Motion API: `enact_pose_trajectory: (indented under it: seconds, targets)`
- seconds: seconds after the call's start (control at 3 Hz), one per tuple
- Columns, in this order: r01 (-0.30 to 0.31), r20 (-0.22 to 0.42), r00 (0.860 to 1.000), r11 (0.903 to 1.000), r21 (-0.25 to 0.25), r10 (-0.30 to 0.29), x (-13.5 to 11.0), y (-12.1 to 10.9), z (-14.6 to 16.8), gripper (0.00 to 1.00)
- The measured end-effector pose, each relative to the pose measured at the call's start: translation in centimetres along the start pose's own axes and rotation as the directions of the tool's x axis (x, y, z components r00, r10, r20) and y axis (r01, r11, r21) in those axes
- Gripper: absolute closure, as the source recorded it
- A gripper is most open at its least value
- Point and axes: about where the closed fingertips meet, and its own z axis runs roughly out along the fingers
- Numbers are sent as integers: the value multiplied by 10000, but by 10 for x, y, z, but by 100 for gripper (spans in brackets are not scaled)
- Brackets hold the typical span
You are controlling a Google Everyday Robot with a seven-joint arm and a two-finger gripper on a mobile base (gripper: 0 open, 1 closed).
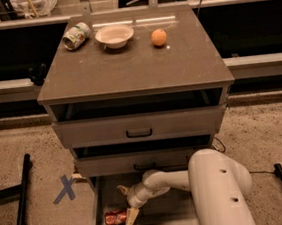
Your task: Pick coke can from bottom drawer and place on counter
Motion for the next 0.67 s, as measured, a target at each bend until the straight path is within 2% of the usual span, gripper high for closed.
enact_pose_trajectory:
  seconds: [0.67]
  targets:
    - [316, -152, 9994, 9994, 171, -314, -5, 2, 23, 0]
